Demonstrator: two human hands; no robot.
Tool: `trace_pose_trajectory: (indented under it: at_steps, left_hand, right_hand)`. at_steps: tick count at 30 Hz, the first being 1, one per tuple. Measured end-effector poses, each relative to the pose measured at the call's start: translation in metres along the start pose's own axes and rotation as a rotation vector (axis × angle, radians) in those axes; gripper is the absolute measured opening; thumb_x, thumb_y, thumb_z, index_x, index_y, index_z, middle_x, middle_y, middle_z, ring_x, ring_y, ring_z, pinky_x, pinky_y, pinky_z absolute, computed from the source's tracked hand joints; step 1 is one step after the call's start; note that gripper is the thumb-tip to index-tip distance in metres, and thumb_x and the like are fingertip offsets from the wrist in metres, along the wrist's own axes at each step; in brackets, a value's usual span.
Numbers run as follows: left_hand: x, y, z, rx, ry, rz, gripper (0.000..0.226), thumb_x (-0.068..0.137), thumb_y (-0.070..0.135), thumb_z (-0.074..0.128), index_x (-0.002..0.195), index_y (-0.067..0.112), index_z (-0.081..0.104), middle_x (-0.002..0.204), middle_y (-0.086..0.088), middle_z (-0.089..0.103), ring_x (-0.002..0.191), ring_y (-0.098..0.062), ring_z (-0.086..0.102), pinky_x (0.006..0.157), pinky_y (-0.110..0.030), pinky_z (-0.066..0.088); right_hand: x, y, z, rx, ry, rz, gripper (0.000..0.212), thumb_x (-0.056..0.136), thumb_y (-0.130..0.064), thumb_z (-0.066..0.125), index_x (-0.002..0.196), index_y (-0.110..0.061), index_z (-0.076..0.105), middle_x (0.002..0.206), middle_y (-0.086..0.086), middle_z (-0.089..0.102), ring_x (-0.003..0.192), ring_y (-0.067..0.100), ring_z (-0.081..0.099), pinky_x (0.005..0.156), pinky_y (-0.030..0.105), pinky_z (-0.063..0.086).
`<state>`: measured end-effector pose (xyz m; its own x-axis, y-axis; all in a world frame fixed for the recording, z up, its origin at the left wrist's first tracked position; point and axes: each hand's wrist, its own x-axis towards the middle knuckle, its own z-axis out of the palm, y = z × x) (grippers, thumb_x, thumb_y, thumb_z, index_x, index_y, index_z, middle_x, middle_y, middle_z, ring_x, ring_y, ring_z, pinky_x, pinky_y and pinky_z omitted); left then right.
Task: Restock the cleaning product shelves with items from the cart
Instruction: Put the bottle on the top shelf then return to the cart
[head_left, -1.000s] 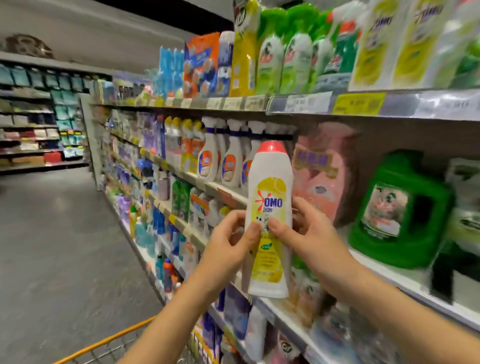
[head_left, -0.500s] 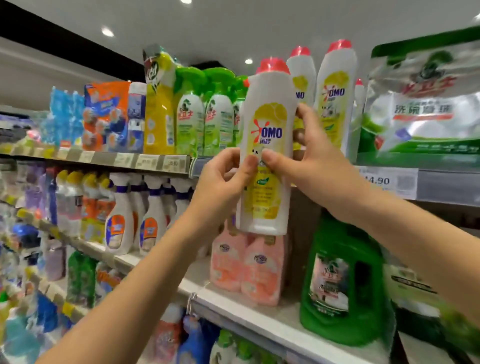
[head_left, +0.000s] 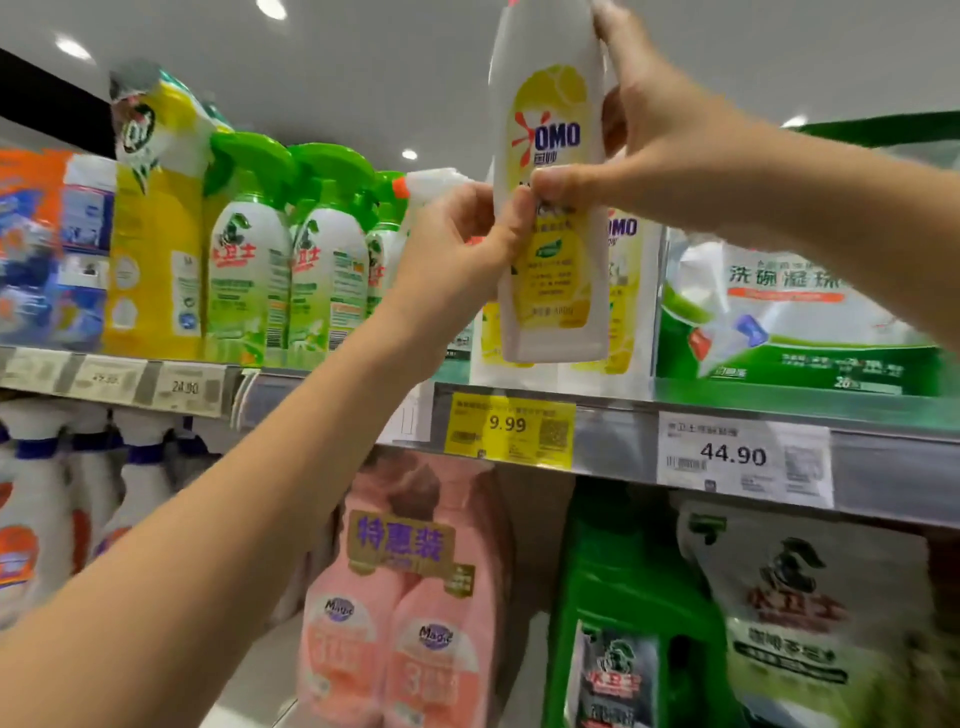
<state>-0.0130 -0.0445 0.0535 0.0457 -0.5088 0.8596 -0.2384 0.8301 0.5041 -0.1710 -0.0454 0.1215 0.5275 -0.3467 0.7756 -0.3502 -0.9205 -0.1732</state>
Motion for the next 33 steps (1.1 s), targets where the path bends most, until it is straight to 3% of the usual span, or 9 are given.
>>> trace_pose_trajectory:
  at_steps: [3, 6, 10, 13, 18, 24, 26, 29, 33]
  left_hand:
    - [0.004, -0.008, 0.012, 0.021, -0.018, 0.053, 0.014, 0.098, 0.021, 0.054, 0.1, 0.01, 0.063, 0.098, -0.009, 0.069, 0.085, -0.01, 0.068, 0.068, -0.02, 0.054]
    - [0.009, -0.012, 0.02, 0.032, -0.029, 0.085, 0.013, 0.096, 0.021, 0.057, 0.102, 0.012, 0.065, 0.1, -0.01, 0.07, 0.096, -0.023, 0.069, 0.081, -0.035, 0.059]
    - [0.009, -0.021, 0.024, 0.15, -0.016, 0.1, 0.02, 0.091, 0.029, 0.063, 0.103, 0.013, 0.067, 0.098, -0.005, 0.072, 0.093, -0.02, 0.07, 0.082, -0.046, 0.058]
    - [0.003, -0.027, 0.024, 0.243, -0.001, 0.145, 0.028, 0.089, 0.032, 0.066, 0.107, 0.01, 0.069, 0.097, -0.003, 0.072, 0.09, -0.015, 0.07, 0.078, -0.04, 0.059]
    - [0.0, -0.028, 0.026, 0.452, 0.099, 0.26, 0.049, 0.079, 0.046, 0.072, 0.117, 0.014, 0.066, 0.106, 0.003, 0.06, 0.096, -0.011, 0.057, 0.085, -0.028, 0.052]
    - [0.014, -0.035, 0.013, 0.419, 0.202, 0.092, 0.075, 0.078, 0.056, 0.068, 0.138, 0.023, 0.034, 0.133, -0.006, 0.036, 0.117, -0.016, 0.045, 0.097, -0.027, 0.045]
    - [0.02, -0.036, 0.01, 0.26, 0.074, -0.072, 0.072, 0.085, 0.05, 0.065, 0.141, 0.02, 0.03, 0.128, 0.0, 0.048, 0.109, -0.01, 0.054, 0.089, -0.021, 0.051]
    - [0.023, -0.041, 0.005, 0.0, -0.1, -0.291, 0.052, 0.091, 0.035, 0.059, 0.135, 0.018, 0.039, 0.12, -0.002, 0.063, 0.108, -0.016, 0.063, 0.093, -0.04, 0.053]
    - [0.023, -0.043, 0.002, -0.097, -0.151, -0.351, 0.042, 0.092, 0.025, 0.056, 0.131, 0.017, 0.044, 0.121, -0.006, 0.064, 0.111, -0.022, 0.063, 0.092, -0.042, 0.053]
  right_hand:
    - [-0.007, 0.019, -0.006, -0.073, 0.017, 0.033, 0.105, 0.08, -0.035, 0.076, 0.153, -0.015, 0.003, 0.098, -0.016, 0.061, 0.1, 0.002, 0.064, 0.091, 0.037, 0.053]
    - [-0.01, 0.028, -0.01, -0.108, 0.036, 0.033, 0.119, 0.061, -0.063, 0.072, 0.152, -0.023, 0.007, 0.099, -0.021, 0.059, 0.133, 0.044, 0.039, 0.105, 0.071, 0.027]
    - [-0.013, 0.037, -0.011, -0.058, 0.016, 0.089, 0.109, 0.073, -0.049, 0.076, 0.153, -0.027, 0.005, 0.108, -0.007, 0.061, 0.116, 0.027, 0.056, 0.096, 0.055, 0.049]
    - [-0.021, 0.046, -0.006, -0.157, 0.057, 0.129, 0.115, 0.056, -0.073, 0.071, 0.148, -0.037, 0.013, 0.119, 0.005, 0.055, 0.121, 0.032, 0.045, 0.1, 0.06, 0.04]
    - [-0.03, 0.049, -0.004, -0.101, 0.232, 0.171, 0.106, 0.057, -0.055, 0.078, 0.145, -0.033, 0.022, 0.129, 0.002, 0.03, 0.127, 0.021, 0.031, 0.11, 0.041, 0.032]
    - [-0.017, 0.055, -0.014, 0.323, 0.059, 0.434, 0.127, 0.051, -0.044, 0.081, 0.151, -0.026, 0.006, 0.139, 0.014, 0.05, 0.122, 0.029, 0.053, 0.108, 0.047, 0.031]
    - [-0.011, 0.058, -0.018, 0.331, -0.007, 0.449, 0.111, 0.058, -0.043, 0.081, 0.149, -0.021, 0.021, 0.129, 0.01, 0.06, 0.114, 0.029, 0.061, 0.107, 0.056, 0.036]
    - [-0.007, 0.059, -0.02, 0.325, -0.124, 0.397, 0.054, 0.07, -0.038, 0.071, 0.118, -0.014, 0.061, 0.108, 0.004, 0.073, 0.1, 0.021, 0.07, 0.101, 0.05, 0.045]
    - [-0.004, 0.065, -0.02, 0.344, -0.121, 0.331, 0.04, 0.071, -0.036, 0.068, 0.104, -0.014, 0.068, 0.099, 0.0, 0.075, 0.093, 0.016, 0.071, 0.089, 0.036, 0.05]
